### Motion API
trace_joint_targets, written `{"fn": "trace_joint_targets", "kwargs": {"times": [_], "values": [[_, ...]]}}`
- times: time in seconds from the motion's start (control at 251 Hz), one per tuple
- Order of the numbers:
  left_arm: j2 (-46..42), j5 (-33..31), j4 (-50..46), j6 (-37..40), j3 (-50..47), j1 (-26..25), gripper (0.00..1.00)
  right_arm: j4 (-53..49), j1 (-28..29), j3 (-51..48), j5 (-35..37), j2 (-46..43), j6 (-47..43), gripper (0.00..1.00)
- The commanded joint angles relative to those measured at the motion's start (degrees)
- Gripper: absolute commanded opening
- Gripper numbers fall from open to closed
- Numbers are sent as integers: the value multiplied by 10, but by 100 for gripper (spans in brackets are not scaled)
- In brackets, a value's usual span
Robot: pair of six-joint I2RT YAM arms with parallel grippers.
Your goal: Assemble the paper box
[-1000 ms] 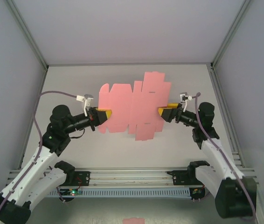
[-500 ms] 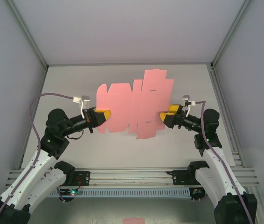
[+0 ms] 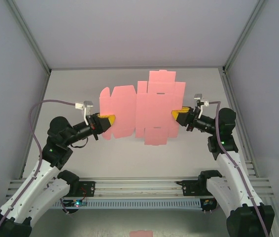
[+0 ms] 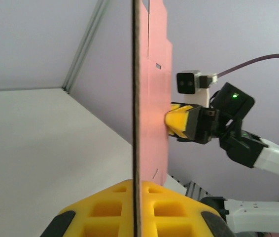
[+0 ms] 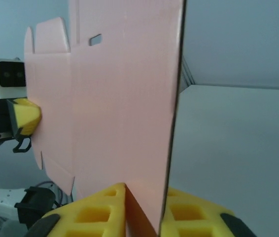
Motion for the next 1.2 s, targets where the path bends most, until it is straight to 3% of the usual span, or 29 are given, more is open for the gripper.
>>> {"fn": "trace_joint_targets", "kwargs": {"times": [0.0,0.048,0.14,0.387,0.511,0.587,0.698,0.85,1.006,1.125,1.197], "values": [[6,-20,6,7,-1,-9,0,-114,4,46,74,1,-73,7],[12,-27,-6,7,4,-10,0,-165,11,63,127,2,-93,0],[30,-45,-23,0,15,-12,0,-232,48,91,228,-1,-129,0],[106,-114,-16,-33,21,-34,0,-326,277,163,797,33,-210,0],[160,-124,-11,-59,20,-43,0,-332,374,211,1019,119,-262,0],[181,-147,-12,-72,19,-53,0,-327,408,243,1087,176,-301,0],[205,-222,-28,-92,16,-72,0,-298,435,275,1071,234,-334,0],[247,-247,-6,-122,1,-85,0,-270,438,307,894,268,-319,0],[287,-284,37,-171,-29,-95,0,-270,444,344,779,293,-347,0],[308,-293,32,-180,-42,-100,15,-315,443,381,725,319,-413,0],[301,-316,-3,-177,-48,-101,16,-340,439,398,737,331,-455,0]]}}
